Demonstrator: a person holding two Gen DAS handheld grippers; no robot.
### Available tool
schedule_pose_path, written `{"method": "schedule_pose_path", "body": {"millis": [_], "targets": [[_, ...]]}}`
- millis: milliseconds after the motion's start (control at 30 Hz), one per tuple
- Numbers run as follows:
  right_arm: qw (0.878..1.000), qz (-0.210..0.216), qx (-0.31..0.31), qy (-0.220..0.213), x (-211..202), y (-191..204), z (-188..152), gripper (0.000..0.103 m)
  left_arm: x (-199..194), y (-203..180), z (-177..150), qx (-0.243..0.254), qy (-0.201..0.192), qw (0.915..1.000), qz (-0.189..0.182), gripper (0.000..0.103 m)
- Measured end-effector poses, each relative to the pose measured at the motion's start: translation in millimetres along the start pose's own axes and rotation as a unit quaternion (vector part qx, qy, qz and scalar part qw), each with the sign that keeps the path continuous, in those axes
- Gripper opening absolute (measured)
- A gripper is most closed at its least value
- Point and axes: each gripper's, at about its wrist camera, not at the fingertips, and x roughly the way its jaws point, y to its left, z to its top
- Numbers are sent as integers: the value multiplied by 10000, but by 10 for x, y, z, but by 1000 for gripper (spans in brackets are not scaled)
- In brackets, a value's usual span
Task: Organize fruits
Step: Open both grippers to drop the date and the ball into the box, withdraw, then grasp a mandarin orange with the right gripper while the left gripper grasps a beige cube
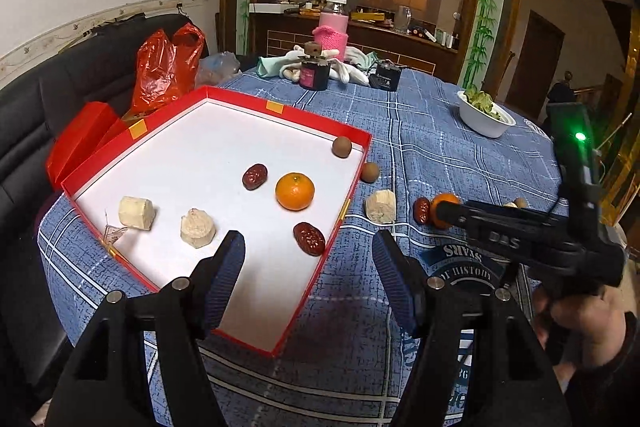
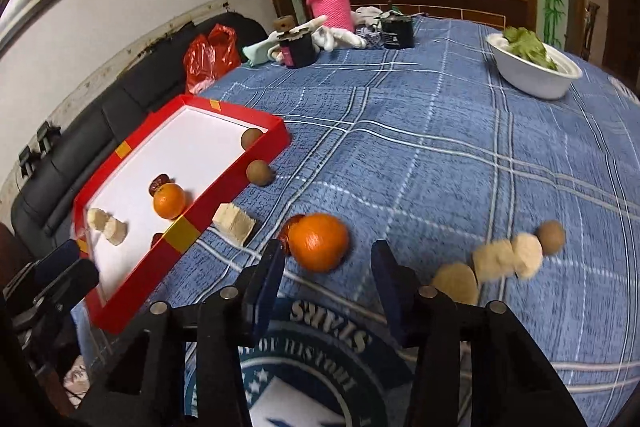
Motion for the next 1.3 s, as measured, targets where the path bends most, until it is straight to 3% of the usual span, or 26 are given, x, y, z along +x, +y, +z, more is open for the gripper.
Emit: {"method": "schedule_pose_path", "body": {"millis": [100, 133, 200, 467, 633, 800, 1133, 1167, 1233, 1300], "targets": [[10000, 12, -5, 96, 129, 16, 36, 45, 15, -36, -8, 44, 42, 10000, -49, 66], [9999, 33, 12, 119, 143, 12, 29, 37, 18, -59, -19, 77, 47, 9999, -68, 66], [10000, 44, 40, 53, 101, -2, 10, 36, 44, -123, -11, 180, 73, 9997, -131, 66], [9968, 33, 514, -616, -515, -452, -182, 36, 234, -587, 66, 563, 332, 9959, -628, 66], [9865, -205, 1214, -1082, -891, -1039, -308, 37, 411, -1109, 52, 1000, 688, 9856, -1176, 65], [9676, -287, 1970, -1550, -1124, -1476, -392, 37, 626, -1594, 119, 1297, 899, 9783, -1345, 65], [9616, -165, 2148, -1702, -1192, -1553, -399, 37, 1000, -2209, 106, 1931, 1118, 9640, -1447, 64], [9615, -146, 2150, -1704, -1187, -1550, -394, 37, 1033, -2235, 92, 1967, 1138, 9629, -1455, 61], [9616, -118, 2141, -1711, -1181, -1543, -390, 37, 1104, -2293, 75, 2108, 1149, 9611, -1364, 37], [9614, -101, 2151, -1712, -1174, -1546, -393, 37, 1152, -2309, 87, 2153, 1103, 9612, -1328, 25]]}}
